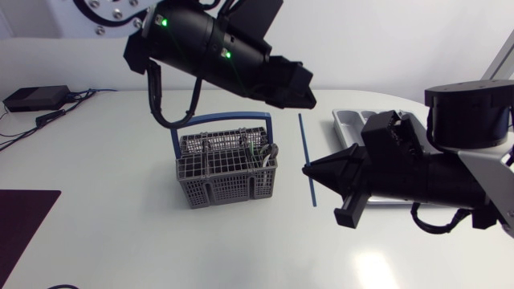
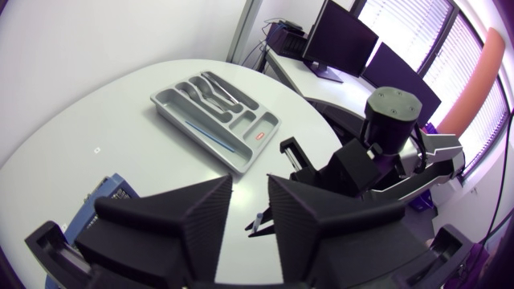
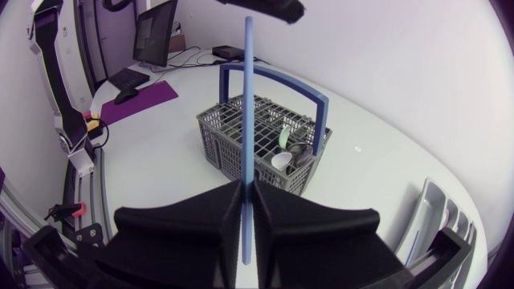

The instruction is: Unload the cutlery basket into the drawer organizer.

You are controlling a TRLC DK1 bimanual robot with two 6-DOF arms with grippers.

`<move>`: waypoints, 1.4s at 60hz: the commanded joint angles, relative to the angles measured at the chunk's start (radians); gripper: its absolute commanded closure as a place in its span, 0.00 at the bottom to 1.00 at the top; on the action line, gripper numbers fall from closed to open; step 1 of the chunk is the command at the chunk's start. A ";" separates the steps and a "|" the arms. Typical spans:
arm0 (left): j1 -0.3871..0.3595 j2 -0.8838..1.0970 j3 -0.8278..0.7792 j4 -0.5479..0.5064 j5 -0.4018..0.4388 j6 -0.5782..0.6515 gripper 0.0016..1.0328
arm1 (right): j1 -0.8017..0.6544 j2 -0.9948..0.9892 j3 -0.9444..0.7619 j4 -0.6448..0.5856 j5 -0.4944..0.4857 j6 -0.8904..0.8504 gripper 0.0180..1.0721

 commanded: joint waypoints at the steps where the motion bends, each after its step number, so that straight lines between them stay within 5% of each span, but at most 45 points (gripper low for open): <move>1: 0.021 0.002 0.043 0.014 0.008 -0.028 0.23 | -0.002 -0.013 -0.009 -0.023 -0.007 -0.016 0.94; 16: 0.095 -0.047 0.048 0.048 -0.032 -0.036 0.12 | -0.102 -0.034 -0.029 -0.078 -0.010 -0.084 0.94; 24: 0.099 -0.061 0.012 0.071 -0.141 0.002 0.13 | -0.212 -0.008 -0.031 -0.089 -0.022 -0.134 0.94; 35: 0.019 -0.070 -0.069 0.077 -0.353 0.117 0.13 | -0.383 0.136 -0.013 -0.049 -0.024 -0.193 0.94; 49: -0.056 -0.021 -0.118 0.077 -0.512 0.194 0.13 | -0.541 0.372 0.129 -0.022 0.027 -0.176 0.94; 84: -0.146 0.116 -0.155 0.040 -0.665 0.225 0.13 | -0.602 0.851 0.432 -0.048 0.218 -0.029 0.94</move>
